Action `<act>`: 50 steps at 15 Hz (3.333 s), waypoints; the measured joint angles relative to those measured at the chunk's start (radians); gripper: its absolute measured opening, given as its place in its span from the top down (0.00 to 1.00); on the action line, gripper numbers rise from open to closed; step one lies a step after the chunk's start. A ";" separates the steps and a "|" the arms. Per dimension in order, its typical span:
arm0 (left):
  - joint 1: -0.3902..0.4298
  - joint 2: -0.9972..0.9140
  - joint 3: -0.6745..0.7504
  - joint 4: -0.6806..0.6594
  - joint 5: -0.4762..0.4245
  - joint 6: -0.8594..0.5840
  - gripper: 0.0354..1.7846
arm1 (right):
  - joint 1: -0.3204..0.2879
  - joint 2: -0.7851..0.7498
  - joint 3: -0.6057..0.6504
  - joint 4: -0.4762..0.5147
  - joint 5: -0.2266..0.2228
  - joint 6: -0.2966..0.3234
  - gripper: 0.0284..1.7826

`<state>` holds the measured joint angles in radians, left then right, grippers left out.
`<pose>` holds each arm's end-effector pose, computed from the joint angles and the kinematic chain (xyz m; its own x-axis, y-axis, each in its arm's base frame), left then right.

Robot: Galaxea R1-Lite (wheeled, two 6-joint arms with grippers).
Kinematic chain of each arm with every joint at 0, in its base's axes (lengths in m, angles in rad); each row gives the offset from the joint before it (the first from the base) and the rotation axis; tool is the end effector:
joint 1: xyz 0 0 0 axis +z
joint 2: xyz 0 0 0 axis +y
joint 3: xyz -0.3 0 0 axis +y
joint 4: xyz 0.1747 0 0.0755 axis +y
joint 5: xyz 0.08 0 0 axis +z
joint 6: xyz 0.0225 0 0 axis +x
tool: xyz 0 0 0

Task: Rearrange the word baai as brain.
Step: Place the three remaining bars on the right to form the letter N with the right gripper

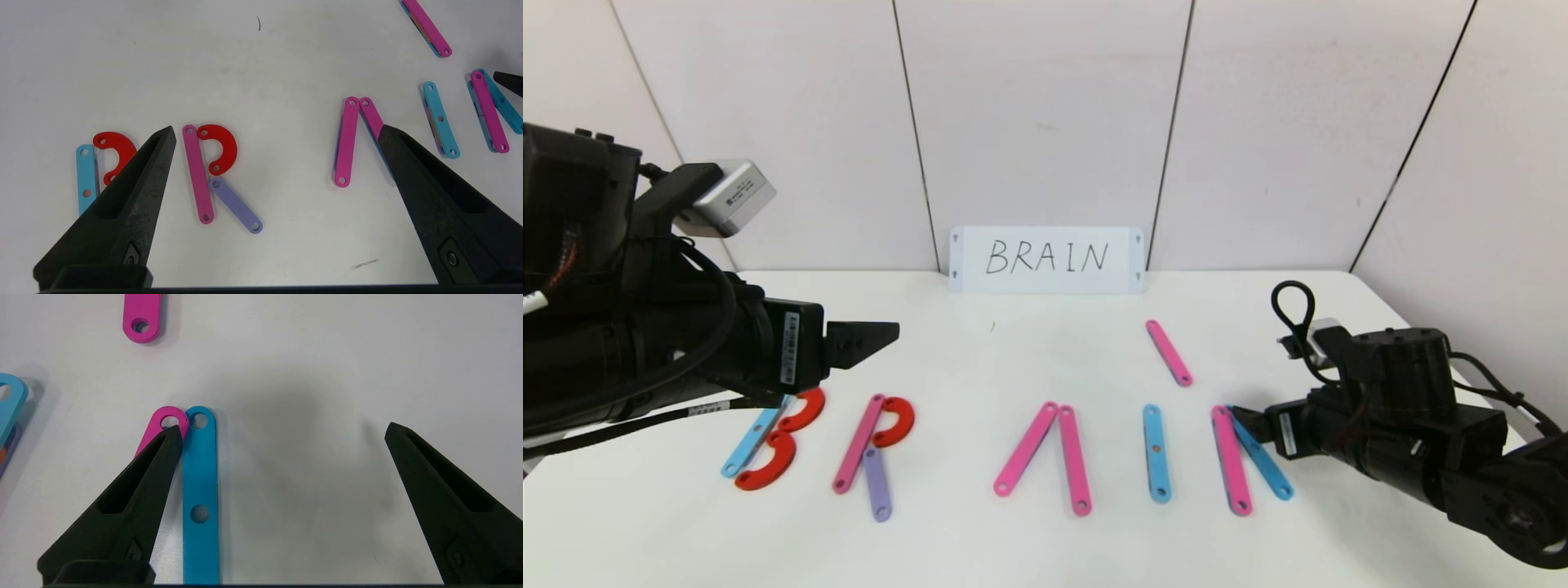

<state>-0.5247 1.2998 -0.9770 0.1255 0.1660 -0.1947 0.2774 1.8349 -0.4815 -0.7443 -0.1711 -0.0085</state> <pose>0.1762 -0.0977 0.2609 0.8520 -0.3022 -0.4275 0.2857 0.9526 -0.1041 0.2641 0.0712 0.0768 0.8239 0.0576 -0.5638 -0.1402 0.9846 -0.1044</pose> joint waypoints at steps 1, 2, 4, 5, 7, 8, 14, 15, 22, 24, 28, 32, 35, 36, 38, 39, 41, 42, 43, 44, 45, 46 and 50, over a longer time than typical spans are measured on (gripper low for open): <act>0.000 0.000 0.000 0.000 0.000 0.000 0.03 | -0.001 0.003 0.002 -0.001 0.001 0.000 0.03; 0.000 0.000 0.000 0.000 0.000 0.000 0.03 | -0.002 0.006 0.004 -0.001 0.003 0.001 0.03; 0.000 0.000 0.000 0.000 0.000 0.000 0.03 | -0.002 0.011 0.005 -0.001 0.003 0.001 0.03; 0.000 0.000 0.000 0.000 0.000 0.000 0.03 | -0.002 0.013 0.005 -0.002 0.003 0.001 0.03; 0.001 0.000 -0.001 -0.001 0.000 0.000 0.03 | -0.001 0.017 0.003 -0.003 0.004 0.001 0.03; 0.001 0.000 -0.001 0.000 0.000 0.000 0.03 | -0.001 0.020 0.001 -0.003 0.003 0.001 0.03; 0.001 0.000 -0.002 0.000 0.001 0.000 0.03 | 0.001 0.038 -0.007 -0.006 0.000 0.000 0.03; 0.001 0.000 -0.002 0.000 0.001 0.000 0.03 | 0.001 0.042 -0.007 -0.013 -0.001 0.000 0.03; 0.001 0.000 -0.002 -0.001 0.001 0.000 0.03 | 0.011 0.072 -0.007 -0.066 0.000 -0.003 0.03; 0.001 0.000 -0.002 0.000 0.001 0.000 0.03 | 0.011 0.074 -0.008 -0.066 -0.001 -0.002 0.03; 0.001 0.000 -0.001 0.000 0.001 0.000 0.03 | 0.004 0.062 -0.018 -0.073 -0.004 -0.009 0.03; 0.001 0.000 0.000 0.000 0.001 0.001 0.03 | 0.006 0.037 -0.099 -0.058 -0.004 -0.047 0.03; 0.001 0.001 0.000 -0.001 0.001 0.001 0.03 | 0.034 0.057 -0.165 -0.033 0.001 -0.056 0.03; 0.001 0.001 0.000 0.000 0.001 0.001 0.03 | 0.041 0.069 -0.189 -0.022 0.007 -0.062 0.03; 0.001 0.004 0.000 0.000 0.001 0.001 0.03 | 0.050 0.089 -0.243 0.016 0.023 -0.071 0.03; 0.001 0.006 0.000 0.000 0.001 0.001 0.03 | 0.054 0.099 -0.273 0.050 0.045 -0.072 0.03; 0.002 0.011 0.000 0.000 0.003 0.001 0.03 | 0.054 0.116 -0.345 0.119 0.120 -0.072 0.03; 0.002 0.013 0.000 0.000 0.003 0.001 0.03 | 0.055 0.127 -0.378 0.146 0.155 -0.073 0.03; 0.002 0.016 0.000 0.000 0.005 0.001 0.03 | 0.056 0.143 -0.406 0.164 0.175 -0.073 0.03; 0.001 0.020 0.000 0.000 0.005 0.001 0.03 | 0.058 0.161 -0.430 0.168 0.181 -0.072 0.03; 0.001 0.024 0.000 0.000 0.005 0.001 0.03 | 0.059 0.180 -0.447 0.168 0.183 -0.072 0.03; 0.002 0.029 0.000 0.000 0.005 0.001 0.03 | 0.060 0.199 -0.459 0.167 0.184 -0.072 0.03; 0.003 0.041 0.000 -0.001 0.006 0.001 0.03 | 0.057 0.261 -0.493 0.164 0.183 -0.064 0.03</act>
<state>-0.5215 1.3413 -0.9770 0.1249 0.1717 -0.1934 0.3343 2.0964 -0.9747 -0.5802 0.0123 -0.0730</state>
